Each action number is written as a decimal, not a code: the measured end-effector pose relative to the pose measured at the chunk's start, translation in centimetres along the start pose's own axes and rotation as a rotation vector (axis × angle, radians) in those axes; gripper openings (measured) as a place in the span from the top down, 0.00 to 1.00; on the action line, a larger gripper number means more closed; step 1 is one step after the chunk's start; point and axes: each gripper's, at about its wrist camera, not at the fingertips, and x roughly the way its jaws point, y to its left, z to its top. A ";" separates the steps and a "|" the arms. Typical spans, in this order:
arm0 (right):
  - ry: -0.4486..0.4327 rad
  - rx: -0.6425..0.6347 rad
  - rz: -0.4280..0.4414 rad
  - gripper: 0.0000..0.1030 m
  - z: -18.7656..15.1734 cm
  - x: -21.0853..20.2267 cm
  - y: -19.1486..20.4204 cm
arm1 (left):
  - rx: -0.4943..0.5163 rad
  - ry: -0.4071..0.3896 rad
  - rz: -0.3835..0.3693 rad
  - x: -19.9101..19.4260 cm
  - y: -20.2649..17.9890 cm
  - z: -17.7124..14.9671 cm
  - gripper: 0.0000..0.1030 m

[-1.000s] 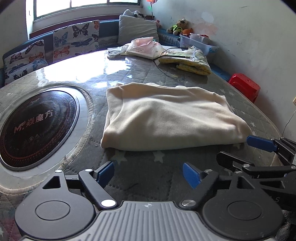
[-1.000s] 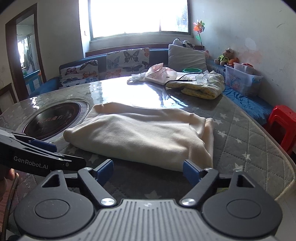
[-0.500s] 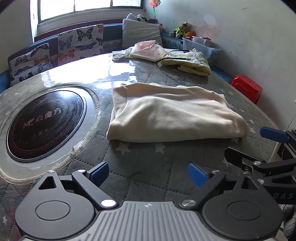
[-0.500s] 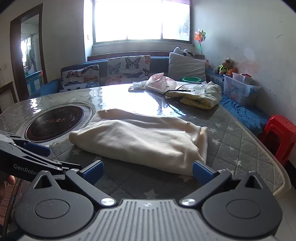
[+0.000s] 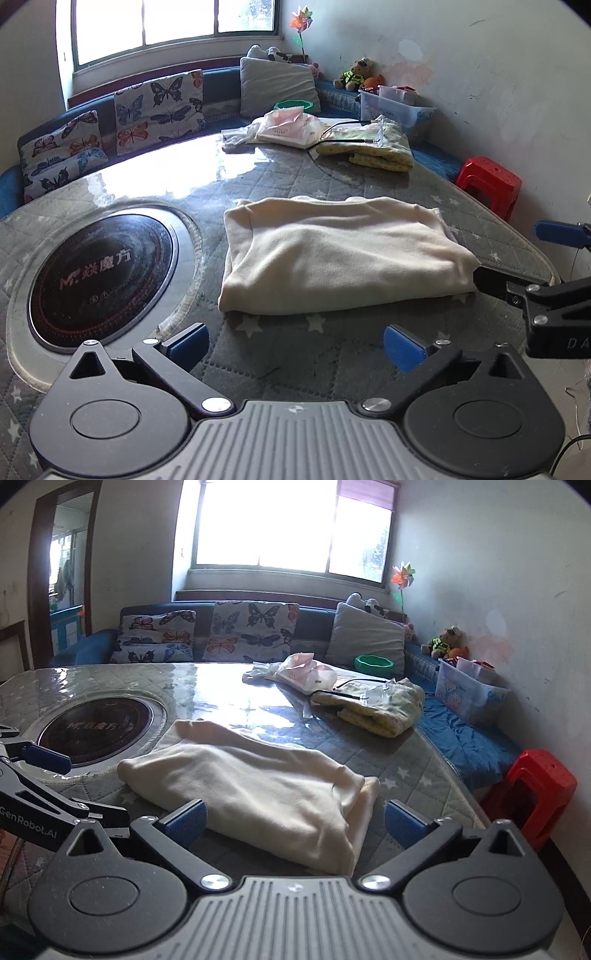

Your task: Fold clothes

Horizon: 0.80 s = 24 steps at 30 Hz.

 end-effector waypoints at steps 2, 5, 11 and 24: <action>-0.009 -0.027 -0.004 0.00 0.7 -0.2 -0.2 | 0.006 -0.010 0.004 -0.3 0.0 0.4 0.00; -0.036 -0.081 -0.016 0.00 2.0 -0.5 -0.5 | 0.014 -0.023 0.010 -0.6 0.0 1.0 0.00; -0.040 -0.177 -0.021 0.00 4.2 -0.7 -0.4 | 0.033 -0.039 0.020 -1.2 -0.1 1.9 0.00; 0.060 -0.459 -0.016 0.00 3.7 0.2 0.1 | 0.045 -0.018 0.024 -1.1 0.1 2.0 0.00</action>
